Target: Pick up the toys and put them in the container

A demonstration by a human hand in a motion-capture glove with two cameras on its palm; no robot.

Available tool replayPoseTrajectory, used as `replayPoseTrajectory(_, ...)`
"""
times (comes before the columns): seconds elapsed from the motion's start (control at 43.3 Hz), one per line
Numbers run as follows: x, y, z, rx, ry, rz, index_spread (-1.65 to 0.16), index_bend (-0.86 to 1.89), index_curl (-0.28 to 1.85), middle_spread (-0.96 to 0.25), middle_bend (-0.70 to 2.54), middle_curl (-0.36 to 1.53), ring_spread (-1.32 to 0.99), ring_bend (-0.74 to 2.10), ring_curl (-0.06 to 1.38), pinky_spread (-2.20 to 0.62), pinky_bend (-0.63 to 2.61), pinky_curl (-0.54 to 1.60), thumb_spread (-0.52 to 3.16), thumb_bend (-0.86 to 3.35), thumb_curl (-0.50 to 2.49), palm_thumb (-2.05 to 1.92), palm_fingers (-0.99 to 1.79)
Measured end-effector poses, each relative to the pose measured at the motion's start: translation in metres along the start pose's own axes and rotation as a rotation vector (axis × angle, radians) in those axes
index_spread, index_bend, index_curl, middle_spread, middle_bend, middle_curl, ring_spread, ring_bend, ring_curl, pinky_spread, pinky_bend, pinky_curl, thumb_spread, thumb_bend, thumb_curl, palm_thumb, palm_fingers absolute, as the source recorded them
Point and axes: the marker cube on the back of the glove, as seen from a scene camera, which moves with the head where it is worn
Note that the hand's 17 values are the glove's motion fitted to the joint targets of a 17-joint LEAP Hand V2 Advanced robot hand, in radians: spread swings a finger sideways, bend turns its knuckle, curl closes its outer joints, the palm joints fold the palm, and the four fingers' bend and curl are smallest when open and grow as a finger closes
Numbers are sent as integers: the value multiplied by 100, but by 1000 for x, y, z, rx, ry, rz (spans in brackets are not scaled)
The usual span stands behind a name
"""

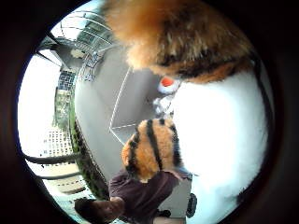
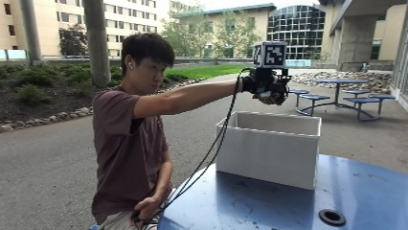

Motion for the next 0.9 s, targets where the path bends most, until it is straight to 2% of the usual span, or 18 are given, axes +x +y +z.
replayPoseTrajectory(0.254,-139,-49,23,-15,-59,-172,-18,92,77,-19,110,79,-45,100,61,-30,101,45,61,8,103,64,76)
replayPoseTrajectory(0.392,-180,-64,51,27,-121,-203,-19,90,79,-19,110,80,-45,101,62,-30,103,45,60,7,105,64,75)
replayPoseTrajectory(0.438,-184,-65,65,-2,-131,-205,-20,88,80,-19,109,81,-45,101,62,-30,104,46,60,6,106,63,72)
replayPoseTrajectory(0.508,-189,-64,84,-161,-130,-214,-20,78,81,-20,104,80,-44,102,64,-29,109,48,64,3,104,62,57)
replayPoseTrajectory(0.531,-192,-63,90,-226,-131,-218,-21,62,76,-21,94,76,-42,98,62,-27,109,47,76,0,100,55,26)
replayPoseTrajectory(0.554,-193,-63,94,-281,-131,-222,-21,46,74,-20,78,72,-38,93,63,-23,119,53,83,-4,97,48,-19)
replayPoseTrajectory(0.577,-194,-62,96,-318,-131,-226,-20,40,76,-20,71,71,-34,91,65,-20,125,56,86,-4,94,45,-33)
replayPoseTrajectory(0.6,-194,-61,98,-338,-128,-229,-20,27,70,-15,53,64,-29,82,63,-16,132,56,90,-5,92,42,-60)
replayPoseTrajectory(0.669,-189,-59,98,-328,-119,-237,-20,7,56,-7,28,54,-19,57,53,-9,133,51,100,-4,85,37,-71)
replayPoseTrajectory(0.738,-194,-61,93,-287,-132,-251,-19,1,44,-3,13,48,-13,41,46,-4,126,48,107,-3,79,34,-63)
replayPoseTrajectory(0.9,-195,-62,67,-190,-160,-263,-19,1,32,2,7,38,-4,26,39,3,112,43,118,-3,69,28,-51)
